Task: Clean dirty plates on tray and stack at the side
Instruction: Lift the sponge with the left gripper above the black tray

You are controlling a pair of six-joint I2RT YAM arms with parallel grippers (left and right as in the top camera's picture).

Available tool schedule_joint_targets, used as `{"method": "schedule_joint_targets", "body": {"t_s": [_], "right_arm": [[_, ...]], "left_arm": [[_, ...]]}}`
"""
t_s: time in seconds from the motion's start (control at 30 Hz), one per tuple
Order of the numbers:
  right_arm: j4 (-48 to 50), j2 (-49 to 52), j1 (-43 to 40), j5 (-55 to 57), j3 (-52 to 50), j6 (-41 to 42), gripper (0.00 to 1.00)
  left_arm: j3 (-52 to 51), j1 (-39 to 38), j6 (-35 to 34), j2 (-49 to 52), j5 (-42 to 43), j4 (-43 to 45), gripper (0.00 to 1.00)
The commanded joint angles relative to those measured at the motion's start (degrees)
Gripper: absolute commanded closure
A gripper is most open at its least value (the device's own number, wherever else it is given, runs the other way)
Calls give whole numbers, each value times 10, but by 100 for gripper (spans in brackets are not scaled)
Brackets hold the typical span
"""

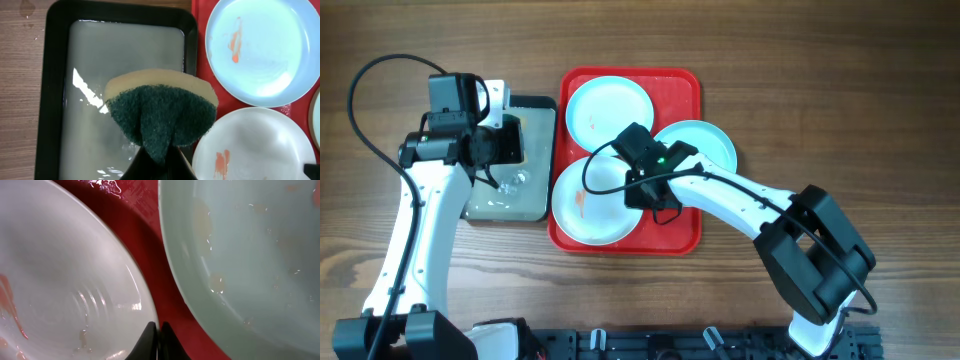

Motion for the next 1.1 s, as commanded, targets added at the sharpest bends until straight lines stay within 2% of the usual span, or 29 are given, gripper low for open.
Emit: {"method": "schedule_joint_targets", "body": {"t_s": [0.0,0.4,1.07], "right_arm": [[4,10,2,14,-5,11,96],[4,10,2,14,-5,11,95],[9,10,2,14,-5,12,96]], "left_arm": [[-3,1,-12,7,-14,0,96],[-3,1,-14,57,-33,3,96],[-3,1,-33,59,-52,34,96]]}}
